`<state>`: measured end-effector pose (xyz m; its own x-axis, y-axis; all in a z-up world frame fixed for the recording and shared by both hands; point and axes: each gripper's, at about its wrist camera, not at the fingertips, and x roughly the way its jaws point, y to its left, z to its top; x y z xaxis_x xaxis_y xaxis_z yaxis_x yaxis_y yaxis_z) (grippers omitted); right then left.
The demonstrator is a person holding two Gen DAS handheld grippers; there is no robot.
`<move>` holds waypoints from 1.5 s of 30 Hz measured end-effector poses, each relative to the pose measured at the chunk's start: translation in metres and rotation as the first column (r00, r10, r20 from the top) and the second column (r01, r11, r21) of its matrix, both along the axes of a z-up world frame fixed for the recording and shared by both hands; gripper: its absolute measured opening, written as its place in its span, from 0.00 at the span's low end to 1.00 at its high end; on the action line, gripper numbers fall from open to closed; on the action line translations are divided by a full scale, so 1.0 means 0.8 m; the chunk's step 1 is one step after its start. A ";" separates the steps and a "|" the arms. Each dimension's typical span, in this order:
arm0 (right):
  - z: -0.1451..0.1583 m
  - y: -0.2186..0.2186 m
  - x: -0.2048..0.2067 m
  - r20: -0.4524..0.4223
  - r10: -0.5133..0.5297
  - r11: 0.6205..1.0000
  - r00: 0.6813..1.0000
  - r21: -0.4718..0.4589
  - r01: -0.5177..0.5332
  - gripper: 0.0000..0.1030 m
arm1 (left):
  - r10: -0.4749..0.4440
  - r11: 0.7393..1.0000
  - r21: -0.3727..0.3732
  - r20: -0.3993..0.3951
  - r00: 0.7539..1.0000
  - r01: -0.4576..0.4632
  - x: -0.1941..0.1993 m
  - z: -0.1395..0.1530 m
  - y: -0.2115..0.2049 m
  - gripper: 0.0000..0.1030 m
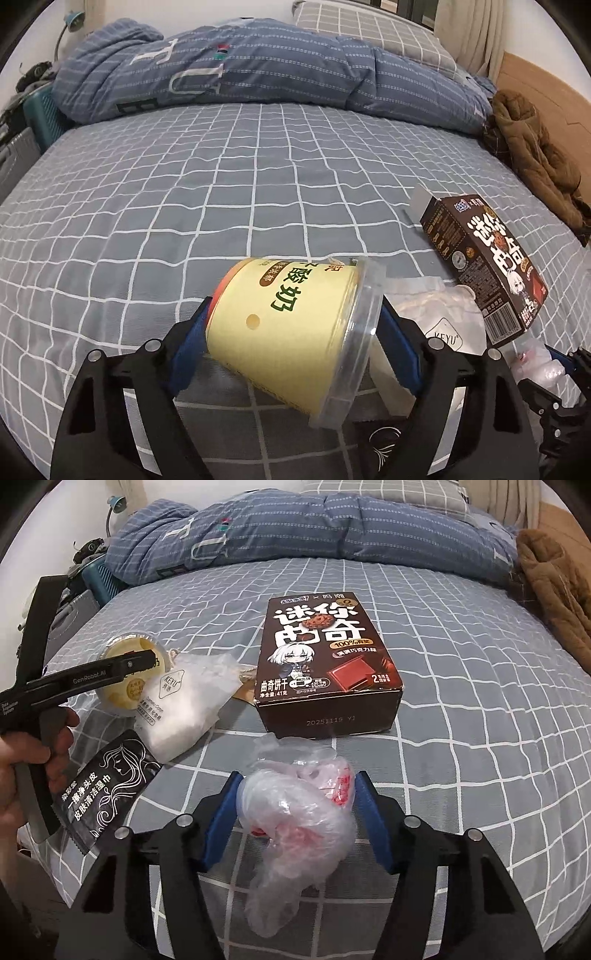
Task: Collect trash
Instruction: 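Grasp the yellow yogurt cup with the left tool while the right tool grasps the plastic bag, then lift the yogurt cup and plastic bag and carry them down toward the bin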
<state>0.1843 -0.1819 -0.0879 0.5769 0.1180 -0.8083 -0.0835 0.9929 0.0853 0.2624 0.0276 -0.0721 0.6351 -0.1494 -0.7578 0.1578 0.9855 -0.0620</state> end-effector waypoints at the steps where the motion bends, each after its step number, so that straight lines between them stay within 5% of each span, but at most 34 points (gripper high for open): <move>1: 0.000 0.000 0.000 -0.001 0.000 1.000 1.000 0.004 0.000 0.55 | -0.001 1.000 0.002 0.000 1.000 0.001 0.000 0.000 -0.001 0.79; 26: 0.035 -0.006 -0.015 0.096 -0.014 1.000 0.995 0.017 0.013 0.51 | 0.122 0.992 -0.001 0.081 0.989 -0.123 -0.056 0.057 0.013 0.76; 45: 0.087 -0.007 -0.061 0.199 -0.002 1.000 0.980 0.018 -0.002 0.51 | 0.113 0.993 0.008 0.104 0.988 -0.115 -0.133 0.079 -0.025 0.76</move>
<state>0.1354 -0.1876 -0.0181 0.7261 0.1312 -0.6750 -0.1004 0.9913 0.0847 0.1562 0.0074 -0.0087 0.7220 -0.0614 -0.6892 0.0493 0.9981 -0.0373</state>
